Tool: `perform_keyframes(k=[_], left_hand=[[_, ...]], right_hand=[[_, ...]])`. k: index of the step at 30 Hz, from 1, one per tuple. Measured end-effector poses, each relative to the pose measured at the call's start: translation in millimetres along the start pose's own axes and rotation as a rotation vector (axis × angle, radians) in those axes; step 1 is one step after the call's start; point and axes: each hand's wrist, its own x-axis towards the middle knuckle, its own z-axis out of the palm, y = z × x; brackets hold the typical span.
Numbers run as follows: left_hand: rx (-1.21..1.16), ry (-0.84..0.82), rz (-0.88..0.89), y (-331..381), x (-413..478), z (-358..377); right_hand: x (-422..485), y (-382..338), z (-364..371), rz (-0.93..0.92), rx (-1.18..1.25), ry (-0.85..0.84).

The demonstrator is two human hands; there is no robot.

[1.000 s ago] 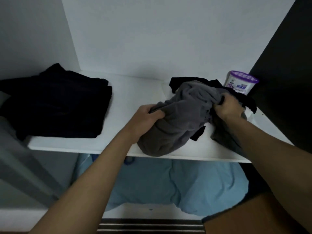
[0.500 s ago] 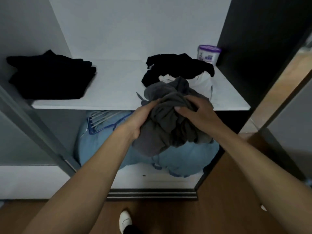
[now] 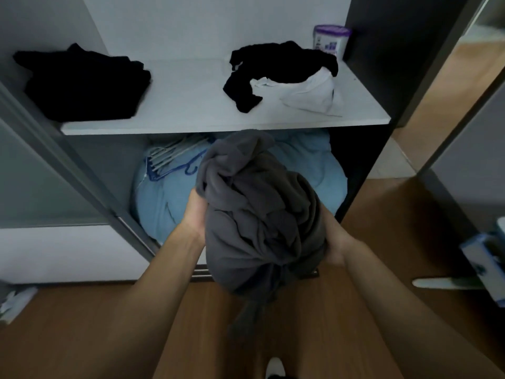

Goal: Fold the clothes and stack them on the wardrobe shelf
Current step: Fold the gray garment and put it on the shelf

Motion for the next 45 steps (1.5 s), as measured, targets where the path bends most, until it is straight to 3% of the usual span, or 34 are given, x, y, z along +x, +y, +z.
perform_keyframes(k=[4, 9, 13, 16, 19, 21, 25, 29, 33, 36, 38, 41, 45], left_hand=[[-0.097, 0.042, 0.01, 12, -18, -45], [-0.141, 0.12, -0.11, -13, -44, -126], [0.038, 0.063, -0.255, -38, -57, -170], [0.026, -0.015, -0.318, -54, -56, -190], [0.057, 0.01, -0.372, -55, -51, -211], [0.227, 0.032, -0.407, -53, -51, -227], [0.375, -0.03, -0.159, -39, -43, -232], [0.408, -0.329, 0.201, 16, -40, -194], [0.414, -0.598, 0.412, 75, -35, -155], [0.473, -0.674, 0.456, 96, -34, -136], [0.659, -0.632, 0.435, 99, -33, -127], [0.851, -0.571, 0.342, 82, -22, -130], [1.045, -0.609, 0.152, 35, -12, -149]], right_hand=[[-8, 15, 38, -0.03, -0.025, -0.059], [-9, 9, 103, -0.376, 0.009, 0.023], [-16, 6, 147, -0.547, -0.121, 0.012], [-22, 5, 172, -0.663, -0.23, 0.007], [-33, -3, 191, -0.747, -0.156, 0.01], [-42, -16, 202, -0.783, -0.038, 0.004], [-51, -39, 225, -0.789, 0.124, -0.031], [-51, -47, 255, -0.723, 0.079, -0.114], [-65, -70, 262, -0.716, -0.039, -0.299], [-77, -85, 256, -0.721, -0.167, -0.327], [-80, -88, 249, -0.737, -0.199, -0.32], [-81, -85, 230, -0.774, -0.102, -0.27], [-80, -85, 203, -0.8, 0.093, -0.143]])
